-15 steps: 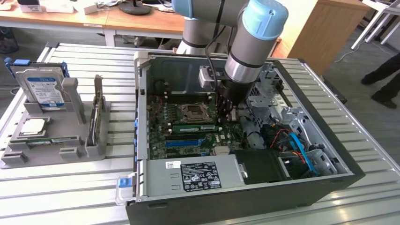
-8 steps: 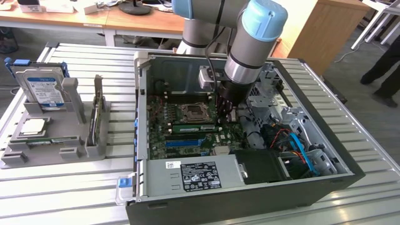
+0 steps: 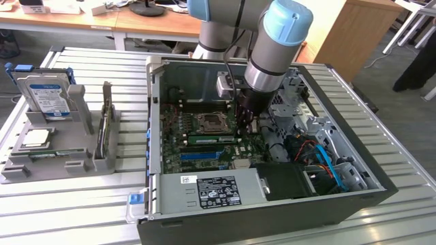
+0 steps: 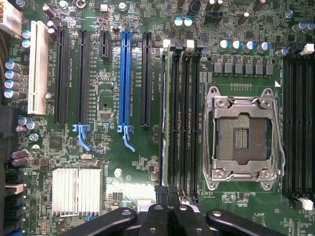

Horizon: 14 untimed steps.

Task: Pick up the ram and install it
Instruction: 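Press down the ram until it locks into place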

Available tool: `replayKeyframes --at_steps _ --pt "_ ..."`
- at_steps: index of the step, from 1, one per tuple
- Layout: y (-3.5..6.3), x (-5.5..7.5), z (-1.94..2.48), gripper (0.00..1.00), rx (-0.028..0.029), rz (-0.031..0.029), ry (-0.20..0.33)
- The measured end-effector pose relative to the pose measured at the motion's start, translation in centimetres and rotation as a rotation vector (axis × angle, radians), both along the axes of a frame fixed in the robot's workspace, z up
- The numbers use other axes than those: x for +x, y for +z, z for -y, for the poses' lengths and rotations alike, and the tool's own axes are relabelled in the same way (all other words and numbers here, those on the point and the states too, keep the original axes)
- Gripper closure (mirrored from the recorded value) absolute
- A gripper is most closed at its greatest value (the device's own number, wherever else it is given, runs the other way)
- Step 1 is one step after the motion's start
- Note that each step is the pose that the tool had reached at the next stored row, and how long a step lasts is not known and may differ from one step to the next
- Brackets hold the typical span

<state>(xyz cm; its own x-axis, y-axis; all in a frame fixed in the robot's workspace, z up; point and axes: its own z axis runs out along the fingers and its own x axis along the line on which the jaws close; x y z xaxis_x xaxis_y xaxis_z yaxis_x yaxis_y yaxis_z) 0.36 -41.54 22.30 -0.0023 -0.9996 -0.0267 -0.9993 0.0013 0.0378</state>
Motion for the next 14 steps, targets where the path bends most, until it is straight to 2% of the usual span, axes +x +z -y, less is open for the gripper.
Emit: replayKeyframes --at_steps 14 --pt "-0.11 0.0 -0.01 0.89 0.0002 0.0 0.0"
